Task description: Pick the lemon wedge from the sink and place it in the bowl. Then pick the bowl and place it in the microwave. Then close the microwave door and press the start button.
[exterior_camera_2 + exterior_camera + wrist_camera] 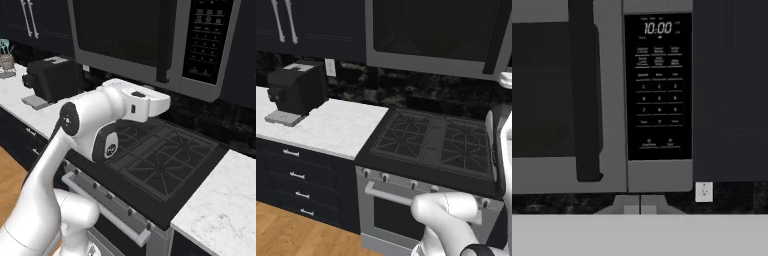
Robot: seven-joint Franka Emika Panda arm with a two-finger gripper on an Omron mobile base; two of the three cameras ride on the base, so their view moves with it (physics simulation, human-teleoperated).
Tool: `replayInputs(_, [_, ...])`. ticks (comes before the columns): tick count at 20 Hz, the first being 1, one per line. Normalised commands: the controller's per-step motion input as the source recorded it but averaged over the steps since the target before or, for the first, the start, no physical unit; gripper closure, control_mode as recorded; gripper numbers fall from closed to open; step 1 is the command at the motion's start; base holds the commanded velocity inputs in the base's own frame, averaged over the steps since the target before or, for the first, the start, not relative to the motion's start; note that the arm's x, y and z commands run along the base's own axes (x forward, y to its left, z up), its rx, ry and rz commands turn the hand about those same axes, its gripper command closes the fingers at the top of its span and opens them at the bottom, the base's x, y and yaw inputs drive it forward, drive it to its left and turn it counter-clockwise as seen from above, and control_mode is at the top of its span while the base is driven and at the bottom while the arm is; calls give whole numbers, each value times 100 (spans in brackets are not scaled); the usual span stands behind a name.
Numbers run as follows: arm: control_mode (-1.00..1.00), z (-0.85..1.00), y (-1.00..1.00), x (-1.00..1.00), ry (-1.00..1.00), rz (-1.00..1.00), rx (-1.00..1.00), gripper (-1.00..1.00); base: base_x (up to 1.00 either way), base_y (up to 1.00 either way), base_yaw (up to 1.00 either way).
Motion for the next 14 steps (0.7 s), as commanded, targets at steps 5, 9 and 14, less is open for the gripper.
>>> replayInputs(5, [-100,0,-43,31,0,0,7,100,0,0,0])
replayInputs(9, [-100,0,-31,37,0,0,4,100,0,0,0])
replayInputs(14, [-100,0,-37,28,0,0,5,100,0,0,0])
